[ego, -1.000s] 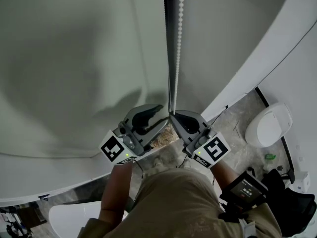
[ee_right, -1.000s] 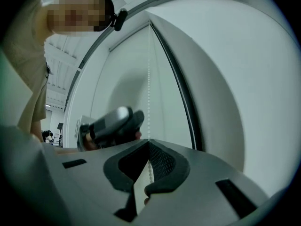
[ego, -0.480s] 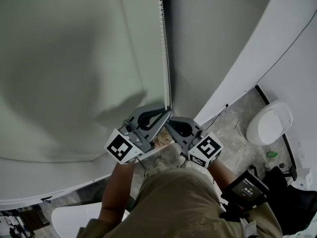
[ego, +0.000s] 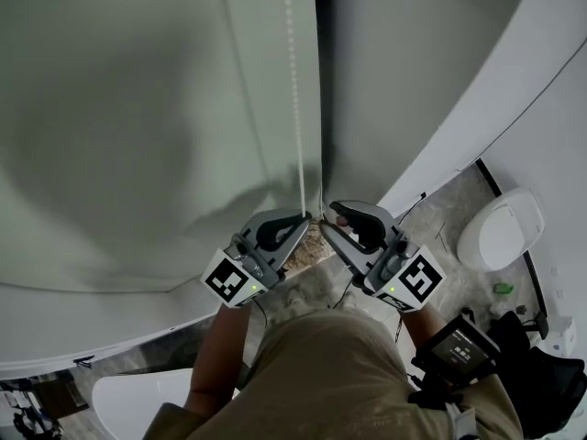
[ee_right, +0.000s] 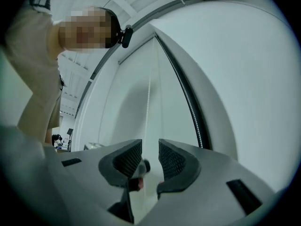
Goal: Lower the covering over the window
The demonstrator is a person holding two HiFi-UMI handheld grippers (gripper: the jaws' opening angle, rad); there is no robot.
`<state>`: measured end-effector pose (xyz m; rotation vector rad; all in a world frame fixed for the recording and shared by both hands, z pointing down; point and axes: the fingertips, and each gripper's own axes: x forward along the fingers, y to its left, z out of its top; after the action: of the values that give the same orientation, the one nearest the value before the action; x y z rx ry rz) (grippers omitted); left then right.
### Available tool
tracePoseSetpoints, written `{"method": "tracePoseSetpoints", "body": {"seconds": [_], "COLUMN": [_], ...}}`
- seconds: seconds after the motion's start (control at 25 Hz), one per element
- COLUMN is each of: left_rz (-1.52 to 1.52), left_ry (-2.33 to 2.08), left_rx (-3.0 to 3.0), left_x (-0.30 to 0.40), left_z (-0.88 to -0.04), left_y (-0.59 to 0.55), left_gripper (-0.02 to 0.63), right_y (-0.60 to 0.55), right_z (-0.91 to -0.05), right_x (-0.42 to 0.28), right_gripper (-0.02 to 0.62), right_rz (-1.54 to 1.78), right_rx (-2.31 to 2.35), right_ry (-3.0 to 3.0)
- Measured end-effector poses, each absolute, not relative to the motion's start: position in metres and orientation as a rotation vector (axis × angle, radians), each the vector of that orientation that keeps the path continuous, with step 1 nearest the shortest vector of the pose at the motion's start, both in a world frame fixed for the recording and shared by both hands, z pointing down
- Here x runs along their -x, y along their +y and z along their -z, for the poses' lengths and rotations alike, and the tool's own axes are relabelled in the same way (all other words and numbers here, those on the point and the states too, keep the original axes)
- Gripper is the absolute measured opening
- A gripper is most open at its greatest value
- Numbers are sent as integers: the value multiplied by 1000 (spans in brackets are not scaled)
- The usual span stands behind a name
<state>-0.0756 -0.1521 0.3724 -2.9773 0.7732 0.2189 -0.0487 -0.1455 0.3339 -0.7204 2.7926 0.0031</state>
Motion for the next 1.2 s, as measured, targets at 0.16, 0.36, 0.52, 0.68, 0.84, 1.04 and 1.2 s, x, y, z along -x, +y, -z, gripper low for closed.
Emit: {"method": "tracePoseSetpoints", "body": {"seconds": [0.16,0.36,0.52,0.68,0.84,1.04,1.2], "left_rz": [-218,-245,-233,-252,-381,-320,-183], "left_ry": [763,772,731,682,711,725,767], "left_rx": [3046,3092,3125,3119,3042,2952,2958], "left_x": [63,62,61,77,97,80,67], "left_z": [-405,-415,-409,-400,-361,-319,-321], "left_y": [-140,-126,-120,-117,-128,-142,-149], "left_gripper": [15,15,17,43,100,101,18], "right_y": [-145,-139,-137,-149,-157,-147,-146], "right_z": [-319,-335,-337,-343,-374,-381,-383], "right_x": [63,77,78,73,71,87,88], "right_gripper": [98,79,8,6,6,6,6], "right_rz": [-23,-15,51,68,159,201,219], "right_rx": [698,683,686,740,749,662,653], "right_ry": [2845,2923,2914,2906,2963,2986,2992]}}
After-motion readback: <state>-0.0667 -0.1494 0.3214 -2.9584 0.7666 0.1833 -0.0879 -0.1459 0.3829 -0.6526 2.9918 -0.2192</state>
